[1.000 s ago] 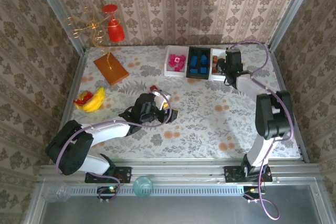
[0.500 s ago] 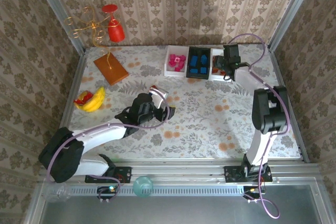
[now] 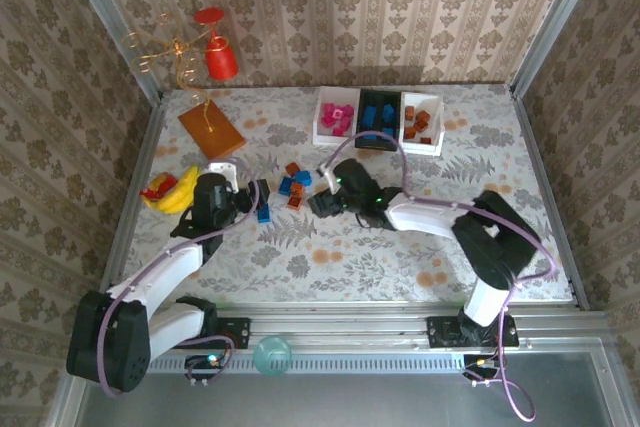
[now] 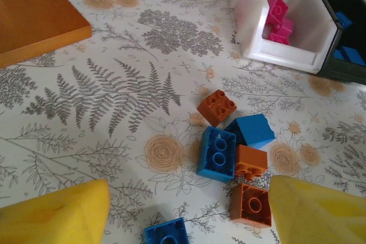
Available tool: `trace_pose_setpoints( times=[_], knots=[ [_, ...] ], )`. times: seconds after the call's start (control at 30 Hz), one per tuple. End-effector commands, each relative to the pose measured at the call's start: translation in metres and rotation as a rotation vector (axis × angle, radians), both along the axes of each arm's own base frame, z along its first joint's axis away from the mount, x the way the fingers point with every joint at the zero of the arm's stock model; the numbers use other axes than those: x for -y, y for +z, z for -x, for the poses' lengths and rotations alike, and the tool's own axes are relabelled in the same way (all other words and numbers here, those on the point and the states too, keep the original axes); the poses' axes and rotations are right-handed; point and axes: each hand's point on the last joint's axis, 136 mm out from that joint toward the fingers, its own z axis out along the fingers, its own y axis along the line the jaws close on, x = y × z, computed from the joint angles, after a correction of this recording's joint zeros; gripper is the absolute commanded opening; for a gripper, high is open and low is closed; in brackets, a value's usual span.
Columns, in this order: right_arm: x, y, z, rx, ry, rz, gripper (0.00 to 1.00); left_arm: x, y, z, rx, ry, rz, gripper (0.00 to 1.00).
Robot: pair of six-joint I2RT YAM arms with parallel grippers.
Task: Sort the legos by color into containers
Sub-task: Pick up the lego from the center of the table.
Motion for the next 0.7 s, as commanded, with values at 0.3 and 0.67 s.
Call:
trace_pose_setpoints(
  times=[0.3,0.67],
  knots=[
    [-0.070,-0.041,-0.010,-0.024,0.150,0.029,0.75,-0.006,0.009,0.005,0.004,0.011,0.068,0.75],
    [-0.084,-0.060,-0.008,-0.084,0.179,0.022,0.61,-0.007,0.009,0.005,0.006,0.011,0.068,0.76]
  ],
)
